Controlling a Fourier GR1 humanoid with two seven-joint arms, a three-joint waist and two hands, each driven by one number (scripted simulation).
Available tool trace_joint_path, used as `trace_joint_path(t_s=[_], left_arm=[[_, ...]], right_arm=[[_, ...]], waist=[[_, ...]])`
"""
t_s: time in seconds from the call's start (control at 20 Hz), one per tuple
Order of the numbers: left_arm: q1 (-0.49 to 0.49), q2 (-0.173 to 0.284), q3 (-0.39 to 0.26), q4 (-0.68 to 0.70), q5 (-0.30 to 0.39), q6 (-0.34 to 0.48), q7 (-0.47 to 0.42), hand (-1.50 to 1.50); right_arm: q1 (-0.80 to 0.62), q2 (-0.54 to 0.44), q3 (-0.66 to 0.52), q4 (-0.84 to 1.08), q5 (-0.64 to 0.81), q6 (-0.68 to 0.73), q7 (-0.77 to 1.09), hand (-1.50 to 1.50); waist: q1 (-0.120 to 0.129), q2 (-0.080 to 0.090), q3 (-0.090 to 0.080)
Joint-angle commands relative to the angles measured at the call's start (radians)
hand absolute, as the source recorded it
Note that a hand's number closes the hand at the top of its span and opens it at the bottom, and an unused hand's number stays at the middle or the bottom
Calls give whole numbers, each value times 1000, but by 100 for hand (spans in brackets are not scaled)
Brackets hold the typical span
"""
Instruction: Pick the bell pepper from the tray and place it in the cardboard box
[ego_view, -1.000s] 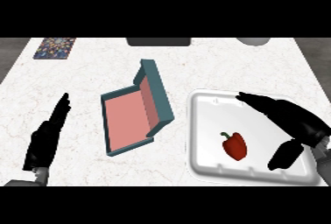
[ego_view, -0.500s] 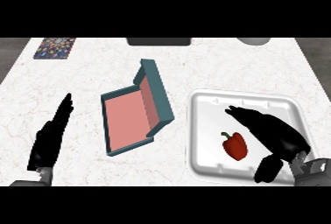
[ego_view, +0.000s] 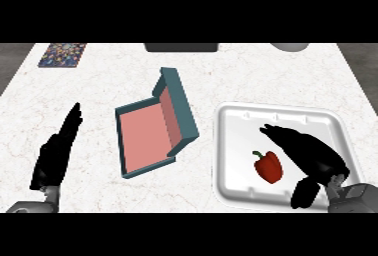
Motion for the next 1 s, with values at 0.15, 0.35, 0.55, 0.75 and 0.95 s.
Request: trace_joint_path(t_s=[0.15, 0.35, 0.55, 0.75, 0.95], left_arm=[[72, -44, 20, 14, -36, -33, -75, 0], [23, -49, 63, -39, -45, -61, 17, 0], [122, -40, 53, -138, -45, -95, 28, 0], [28, -78, 91, -14, -71, -99, -20, 0], [43, -78, 106, -73, -96, -102, 34, 0]], right_arm=[[-14, 55, -68, 78, 80, 22, -103, -150], [13, 117, -80, 96, 160, 19, -115, -150], [-24, 167, -76, 179, 203, -9, -135, -150], [49, 200, -94, 128, 240, -18, -154, -150], [84, 203, -117, 22, 242, 69, -112, -150]], waist=[[4, 0, 0], [2, 0, 0], [7, 0, 0], [1, 0, 0], [0, -1, 0]])
